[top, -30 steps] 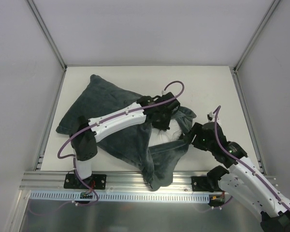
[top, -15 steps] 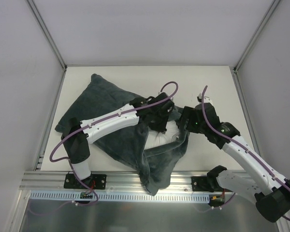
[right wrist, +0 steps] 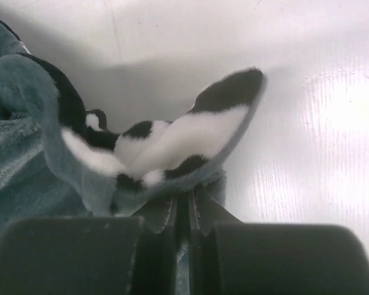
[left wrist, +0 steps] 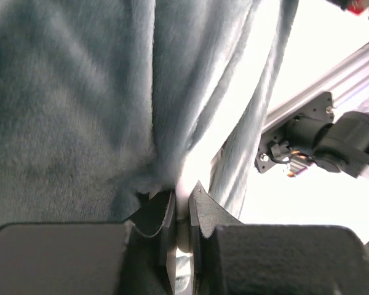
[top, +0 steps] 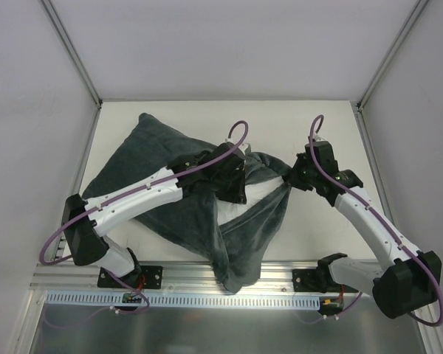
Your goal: Remove the pillowcase from the pillow
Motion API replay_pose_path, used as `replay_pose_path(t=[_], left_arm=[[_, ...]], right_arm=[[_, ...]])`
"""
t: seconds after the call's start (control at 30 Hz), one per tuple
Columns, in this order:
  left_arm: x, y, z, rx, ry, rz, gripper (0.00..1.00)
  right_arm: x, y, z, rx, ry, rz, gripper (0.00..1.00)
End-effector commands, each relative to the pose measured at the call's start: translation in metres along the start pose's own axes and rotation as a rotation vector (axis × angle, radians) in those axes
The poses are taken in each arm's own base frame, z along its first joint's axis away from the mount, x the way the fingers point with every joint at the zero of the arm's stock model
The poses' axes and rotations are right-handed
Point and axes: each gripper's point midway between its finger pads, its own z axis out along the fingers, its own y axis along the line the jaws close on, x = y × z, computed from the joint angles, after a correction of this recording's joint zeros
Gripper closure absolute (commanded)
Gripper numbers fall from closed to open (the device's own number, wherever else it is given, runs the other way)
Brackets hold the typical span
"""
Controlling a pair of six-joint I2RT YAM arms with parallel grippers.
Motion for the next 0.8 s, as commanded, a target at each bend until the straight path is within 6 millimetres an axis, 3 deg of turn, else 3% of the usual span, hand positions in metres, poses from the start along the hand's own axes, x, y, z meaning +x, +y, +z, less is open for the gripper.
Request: replay_pose_path(t=[0.0, 0.1, 0.27, 0.37, 0.4, 0.5, 0.53, 0.63, 0.7, 0.77], left_arm=[[0.012, -0.003, -0.049, 0.058, -0.011, -0.027, 1.00], [0.016, 0.000, -0.061, 0.073, -0.028, -0.029, 1.00], [0.018, 0.001, -0.076, 0.103, -0.059, -0.028, 1.00], [0.007, -0.003, -0.083, 0.104, -0.101, -0.033, 1.00], [0.002, -0.003, -0.084, 0.101, -0.114, -0.034, 1.00], [-0.025, -0.004, -0.082, 0.074, -0.170, -0.060, 1.00], [-0.038, -0.010, -0.087, 0.088, -0.202, -0.066, 1.00], [-0.071, -0.010, -0.081, 0.083, -0.250, -0.112, 1.00], [-0.090, -0.012, -0.078, 0.084, -0.272, -0.140, 1.00], [-0.106, -0.008, -0.077, 0.081, -0.288, -0.163, 1.00]], right_arm=[[-0.042, -0.012, 0.005, 0.029, -0.114, 0.034, 0.99], [-0.046, -0.016, 0.015, 0.006, -0.100, 0.073, 0.99], [-0.046, 0.000, 0.031, -0.095, -0.040, 0.060, 0.99], [-0.038, 0.020, 0.037, -0.219, -0.005, 0.070, 0.99], [-0.022, 0.018, 0.041, -0.228, 0.027, 0.080, 0.99], [0.003, 0.026, 0.042, -0.271, 0.054, 0.095, 0.99], [0.027, 0.023, 0.042, -0.274, 0.086, 0.093, 0.99], [0.062, 0.020, 0.039, -0.290, 0.120, 0.097, 0.99], [0.075, 0.014, 0.033, -0.274, 0.143, 0.092, 0.99], [0.070, 0.015, 0.015, -0.297, 0.103, 0.072, 0.74]])
